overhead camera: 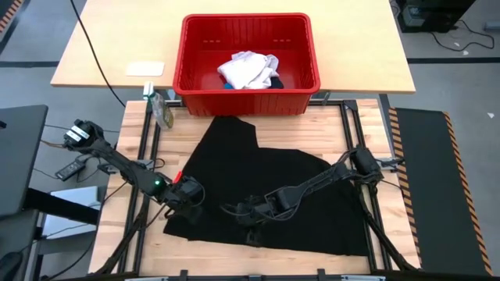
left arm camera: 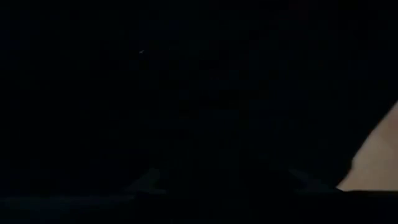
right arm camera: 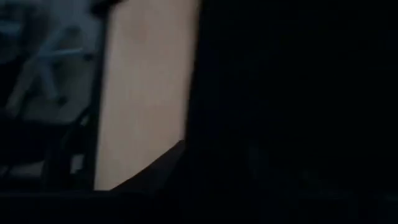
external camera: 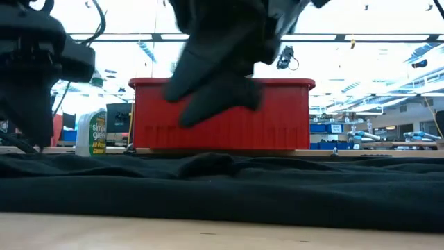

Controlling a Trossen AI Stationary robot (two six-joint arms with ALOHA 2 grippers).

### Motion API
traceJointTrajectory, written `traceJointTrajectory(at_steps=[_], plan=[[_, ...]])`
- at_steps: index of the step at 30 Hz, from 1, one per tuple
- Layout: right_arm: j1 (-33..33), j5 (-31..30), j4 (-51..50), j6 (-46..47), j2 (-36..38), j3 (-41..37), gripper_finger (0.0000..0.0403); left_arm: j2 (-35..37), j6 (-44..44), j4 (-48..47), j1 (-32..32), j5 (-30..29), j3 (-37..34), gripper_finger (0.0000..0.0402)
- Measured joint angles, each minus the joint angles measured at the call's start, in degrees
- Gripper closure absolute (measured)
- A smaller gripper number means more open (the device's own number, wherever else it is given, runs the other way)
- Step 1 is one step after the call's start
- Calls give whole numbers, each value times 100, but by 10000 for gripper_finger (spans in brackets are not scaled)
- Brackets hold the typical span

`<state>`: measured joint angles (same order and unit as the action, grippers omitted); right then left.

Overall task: Fold laundry
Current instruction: Fold the black shirt on the table

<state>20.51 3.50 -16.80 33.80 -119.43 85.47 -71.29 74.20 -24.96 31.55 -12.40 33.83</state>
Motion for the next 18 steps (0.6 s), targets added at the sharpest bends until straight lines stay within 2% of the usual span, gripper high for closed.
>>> traceJointTrajectory(at_steps=[5, 7, 12, 15, 18], plan=[[-11, -1360, -1608, 1402, 322, -13, 221, -38, 72, -60, 137, -4, 14, 260], [-22, -1637, -2112, 1755, 373, -69, 224, -167, 321, -63, 257, 19, -101, 260], [37, -1346, -2359, 2477, 369, -488, 229, -606, 1294, 326, 831, 135, -239, 260], [81, -987, -2061, 2901, 327, -759, 231, -843, 2218, 558, 1207, 140, -224, 260], [124, -625, -1391, 2898, 351, -947, 232, -905, 2993, 821, 1564, 225, -208, 260]])
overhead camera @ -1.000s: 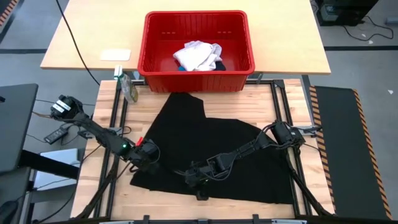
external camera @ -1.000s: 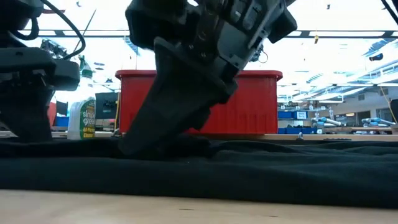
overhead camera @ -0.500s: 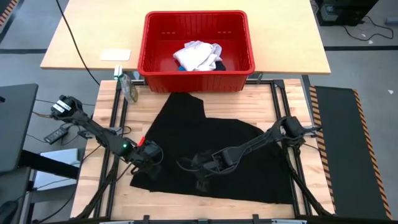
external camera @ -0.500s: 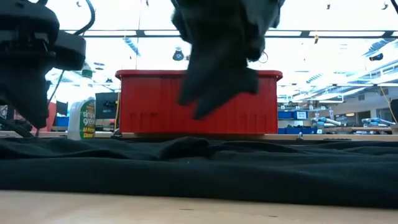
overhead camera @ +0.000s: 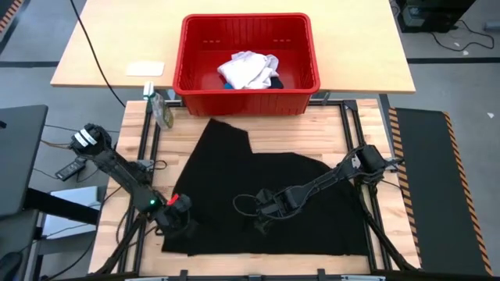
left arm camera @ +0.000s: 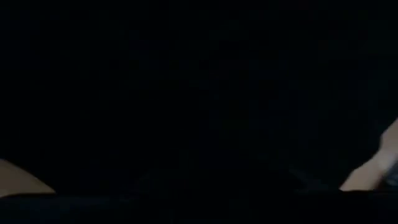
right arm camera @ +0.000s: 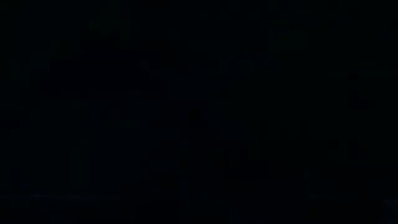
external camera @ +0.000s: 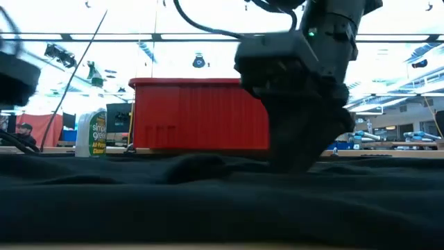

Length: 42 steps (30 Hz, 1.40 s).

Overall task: Fold laundry
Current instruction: Fold the black shirt on the table

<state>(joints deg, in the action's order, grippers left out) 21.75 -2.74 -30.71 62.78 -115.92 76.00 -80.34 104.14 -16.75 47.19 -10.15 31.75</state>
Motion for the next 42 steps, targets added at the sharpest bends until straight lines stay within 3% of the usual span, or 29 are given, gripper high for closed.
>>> traceJointTrajectory(at_steps=[4, 7, 9, 14, 18, 23, 27, 31, 37, 42], plan=[[146, 588, 772, -612, -7, -19, 232, 70, 693, -134, 321, 218, 292, 260], [223, 728, 969, -869, 195, -21, 232, 371, 612, -305, 287, 168, 660, 260], [214, 608, 915, -932, 406, -15, 232, 589, 385, -962, 162, -8, 915, 260], [-72, 17, 378, -1082, 963, -17, 232, 1032, -661, -2943, -603, -268, 1663, 260], [-407, -303, -171, -1213, 1428, -15, 232, 1178, -2606, -3600, -1881, -187, 1783, 260], [-858, -343, -914, -1351, 1839, -15, 232, 1167, -5400, -2836, -4035, 515, 1520, 259], [-1163, -343, -1523, -1453, 2011, -15, 232, 1098, -6987, -2224, -5839, 832, 1425, 258], [-1444, -436, -2270, -1280, 2104, -15, 232, 950, -8256, -1649, -7184, 878, 1434, 228], [-1636, -868, -3262, -682, 2054, -15, 232, 77, -8972, -1194, -8232, 1723, 1434, 147], [-1729, -951, -3923, -549, 2035, -15, 220, -803, -9144, -611, -8446, 1718, 1429, 115]])
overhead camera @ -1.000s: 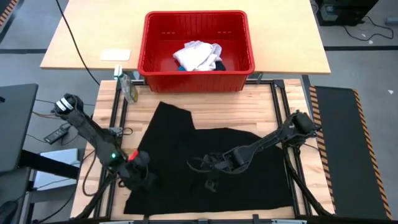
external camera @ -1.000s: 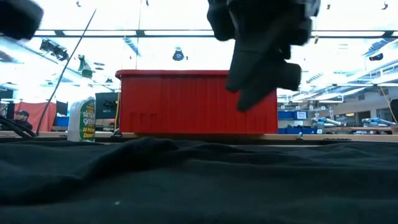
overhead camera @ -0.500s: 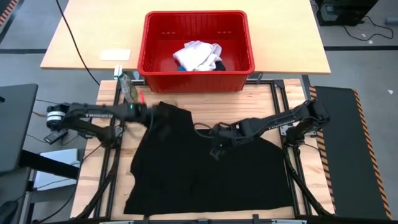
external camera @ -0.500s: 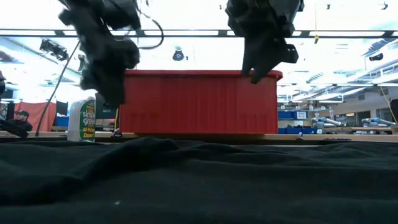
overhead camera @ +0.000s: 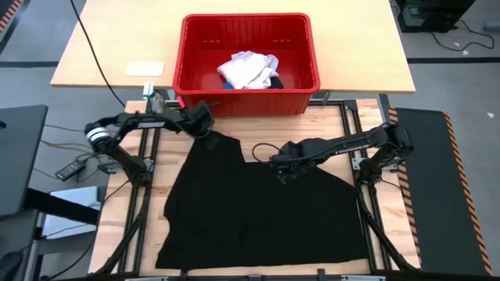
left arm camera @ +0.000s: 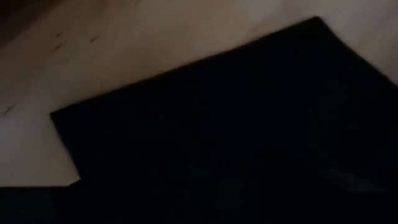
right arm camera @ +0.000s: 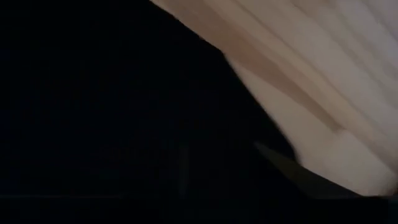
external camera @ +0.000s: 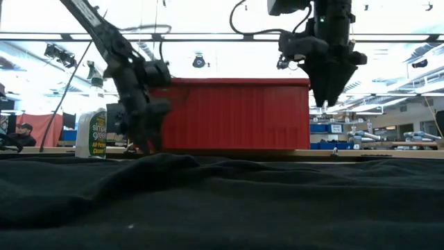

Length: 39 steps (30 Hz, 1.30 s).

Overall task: Fold laundry
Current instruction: Fold the black shirt on the table

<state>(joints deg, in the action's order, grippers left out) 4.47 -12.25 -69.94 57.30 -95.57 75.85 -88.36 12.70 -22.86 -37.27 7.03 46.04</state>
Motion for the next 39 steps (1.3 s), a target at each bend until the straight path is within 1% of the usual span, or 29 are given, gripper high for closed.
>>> traceJointTrajectory(at_steps=[2, 5, 7, 9, 12, 14, 19, 20, 23, 25, 27, 30, 33, 37, 39], plan=[[-36, 7, -182, 0, 0, 0, 212, -286, 17, 228, -60, -52, 0, 115], [-90, 44, -468, -30, 0, 0, 203, -604, 134, 488, -127, -383, 25, 123], [-148, 195, -501, -50, 0, 0, 200, -775, 135, 545, -145, -629, 39, 137], [-191, 307, -560, -69, 12, 0, 199, -850, 126, 613, -147, -760, 50, 159], [-214, 509, -601, -185, 83, -84, 199, -872, 102, 598, -96, -933, 44, 211], [-212, 670, -541, -219, 194, -352, 199, -847, 99, 573, -46, -1061, 34, 256], [-217, 1182, -30, -473, 754, -1596, 199, -684, -56, 351, 14, -1045, 17, 374], [-247, 1307, 77, -553, 895, -1845, 199, -625, -98, 273, 14, -1029, 15, 387], [-329, 1510, 142, -666, 1311, -2426, 199, -377, -136, -142, 9, -991, -17, 391], [-371, 1450, 151, -683, 1581, -2706, 202, -142, -141, -429, 6, -979, -32, 392], [-455, 1353, 220, -739, 1822, -2962, 205, 139, -152, -525, 8, -980, -30, 396], [-665, 1420, 858, -1010, 2070, -3446, 214, 480, -156, -561, 6, -990, -20, 398], [-877, 1510, 1537, -1197, 2122, -3945, 227, 743, -156, -514, 8, -990, -16, 399], [-1184, 1440, 1838, -1207, 2023, -4328, 251, 832, -185, -518, 6, -1014, -13, 400], [-1282, 1428, 1974, -1280, 2012, -4393, 271, 846, -182, -510, 12, -1015, -13, 400]])
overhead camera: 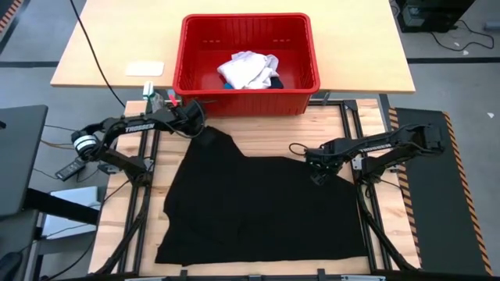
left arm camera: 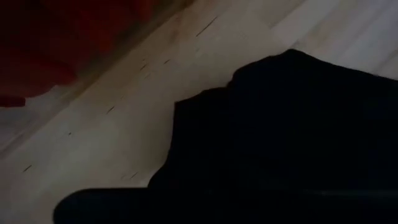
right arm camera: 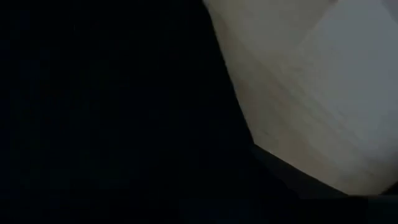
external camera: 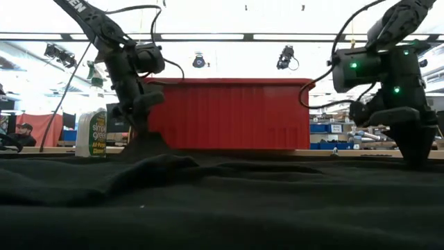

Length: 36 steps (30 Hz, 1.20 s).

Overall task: Fold laundry
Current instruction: Fold the black shirt on the table

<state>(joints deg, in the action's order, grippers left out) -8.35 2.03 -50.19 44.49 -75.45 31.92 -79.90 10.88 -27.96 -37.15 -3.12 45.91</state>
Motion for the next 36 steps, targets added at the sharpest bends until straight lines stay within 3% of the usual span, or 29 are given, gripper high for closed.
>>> traceJointTrajectory(at_steps=[6, 11, 14, 18, 23, 25, 32, 36], plan=[[-112, -186, -93, -465, 19, 268, 383, 399, 25, 1, 82, -4, 10, 401], [-55, -944, -876, -530, 190, 870, 383, 1354, -66, 36, 254, 52, 21, 401], [81, -1009, -1332, -568, 339, 1201, 393, 2101, -129, -1, 593, 491, 21, 401], [482, -1008, -1694, -376, 591, 1474, 395, 2938, 475, -438, 1337, 599, 26, 401], [1321, -792, -1730, 415, 842, 1501, 395, 3466, 1704, -1671, 2903, 542, 26, 401], [1735, -609, -1627, 750, 849, 1501, 395, 3505, 2388, -1930, 3724, 254, 26, 401], [3264, -337, -1037, 2095, 619, 1501, 395, 2924, 4836, -1521, 6719, -1103, 26, 401], [3958, -337, -667, 2802, 385, 1501, 394, 2102, 5853, -945, 7787, -1414, 26, 401]])
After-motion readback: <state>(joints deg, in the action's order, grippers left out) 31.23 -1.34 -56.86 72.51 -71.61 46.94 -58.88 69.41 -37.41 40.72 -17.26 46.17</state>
